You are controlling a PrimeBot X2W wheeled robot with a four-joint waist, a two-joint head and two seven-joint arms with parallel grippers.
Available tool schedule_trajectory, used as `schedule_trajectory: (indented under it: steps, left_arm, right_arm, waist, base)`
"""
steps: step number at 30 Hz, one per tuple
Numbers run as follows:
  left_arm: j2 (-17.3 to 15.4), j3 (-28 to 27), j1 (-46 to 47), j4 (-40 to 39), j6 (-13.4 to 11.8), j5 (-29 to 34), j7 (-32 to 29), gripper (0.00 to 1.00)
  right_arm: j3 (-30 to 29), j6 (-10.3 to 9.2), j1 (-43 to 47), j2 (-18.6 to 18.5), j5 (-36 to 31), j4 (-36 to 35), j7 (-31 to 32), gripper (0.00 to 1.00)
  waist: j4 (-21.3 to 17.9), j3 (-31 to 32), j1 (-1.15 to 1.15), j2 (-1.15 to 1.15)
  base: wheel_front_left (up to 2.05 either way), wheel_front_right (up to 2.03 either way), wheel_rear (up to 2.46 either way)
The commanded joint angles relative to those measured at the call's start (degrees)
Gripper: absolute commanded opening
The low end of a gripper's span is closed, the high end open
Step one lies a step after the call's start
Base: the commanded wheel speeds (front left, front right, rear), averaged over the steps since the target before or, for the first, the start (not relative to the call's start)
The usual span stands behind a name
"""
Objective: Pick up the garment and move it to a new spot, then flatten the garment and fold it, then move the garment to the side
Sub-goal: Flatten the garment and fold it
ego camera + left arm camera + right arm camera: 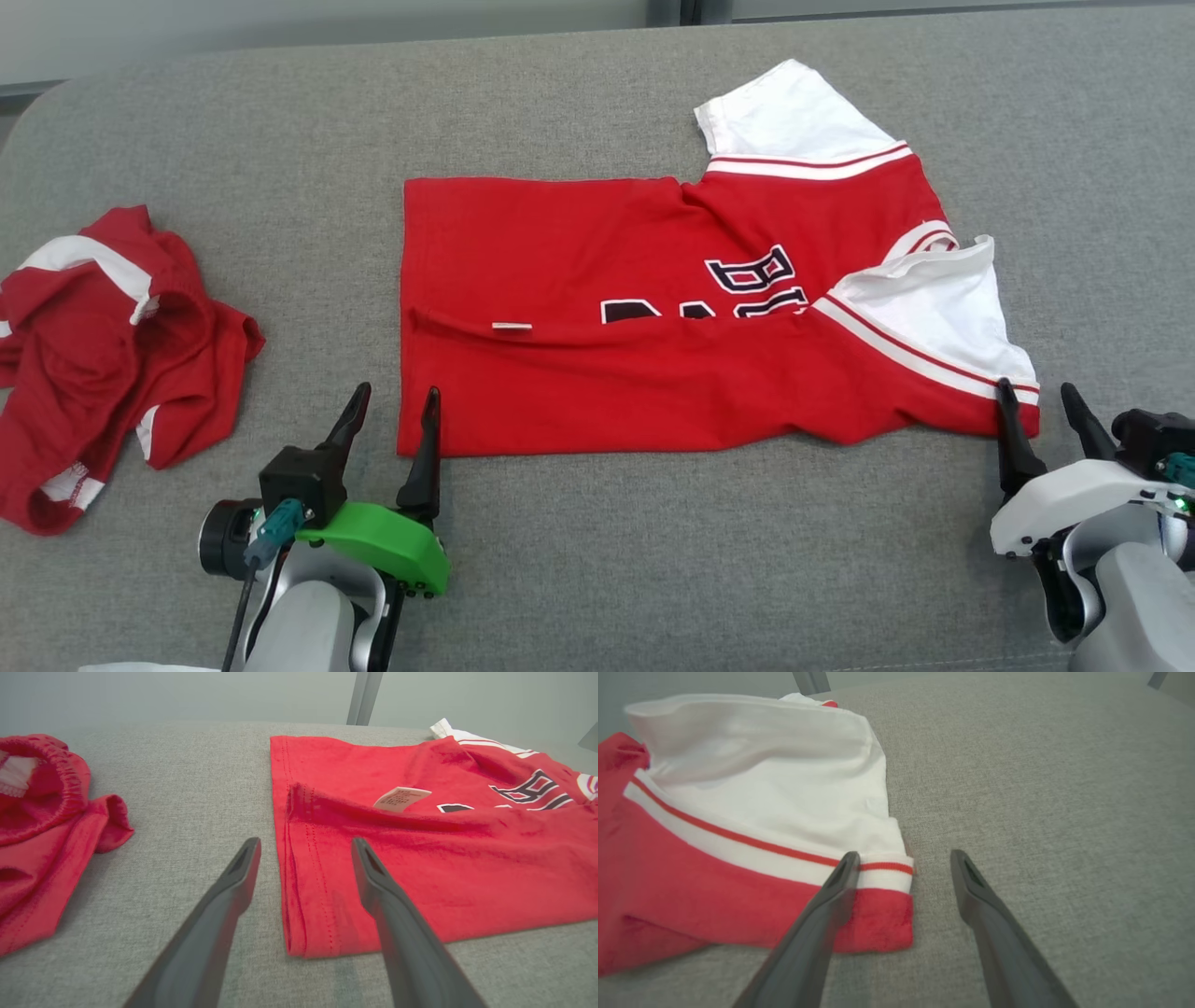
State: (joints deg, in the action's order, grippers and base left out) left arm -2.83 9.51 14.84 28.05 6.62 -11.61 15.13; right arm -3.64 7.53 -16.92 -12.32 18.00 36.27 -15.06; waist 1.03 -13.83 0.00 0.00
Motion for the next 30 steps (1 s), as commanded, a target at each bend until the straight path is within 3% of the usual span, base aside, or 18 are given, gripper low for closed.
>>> schedule_trajectory:
  steps: [1,9,10,11,13,30]
  left_arm:
    - [-0.16,0.34,0.02,-0.26,-0.13,-0.6,0.0,1.0]
    - [-0.15,0.96,0.22,-0.21,-0.3,-0.8,0.0,1.0]
    - [-0.15,0.94,0.11,-0.21,-0.3,-0.83,0.0,1.0]
    - [-0.15,0.93,0.0,-0.21,-0.3,-0.86,0.0,1.0]
    - [-0.15,0.75,-0.18,-0.24,-0.4,-1.05,0.0,1.0]
    - [-0.15,4.06,1.22,1.27,0.44,-5.59,0.0,1.0]
  right_arm:
    - [0.41,-0.09,-0.1,0.14,0.62,0.69,-0.13,1.0]
    - [3.5,-0.04,-0.68,0.73,3.17,5.89,0.02,1.0]
    - [4.4,-0.04,-0.64,0.66,3.6,6.53,0.08,0.94]
    - [5.1,-0.04,-0.63,0.51,4.08,7.19,0.12,0.67]
    - [6.15,-0.04,-0.81,0.22,4.97,7.84,0.28,0.0]
    - [4.43,-0.11,-0.82,-4.6,5.61,2.4,-0.07,0.0]
  waist:
    - [0.17,-0.24,0.0,0.0]
    - [1.44,0.02,0.0,0.0]
    - [1.56,0.08,0.0,0.0]
    - [1.64,0.14,0.0,0.0]
    - [1.71,0.16,0.0,0.0]
    - [0.88,-0.48,0.0,0.0]
  base:
    - [0.0,0.0,0.0]
    - [0.0,0.0,0.0]
    - [0.0,0.0,0.0]
    - [0.0,0.0,0.0]
    - [0.0,0.0,0.0]
    - [0.0,0.0,0.0]
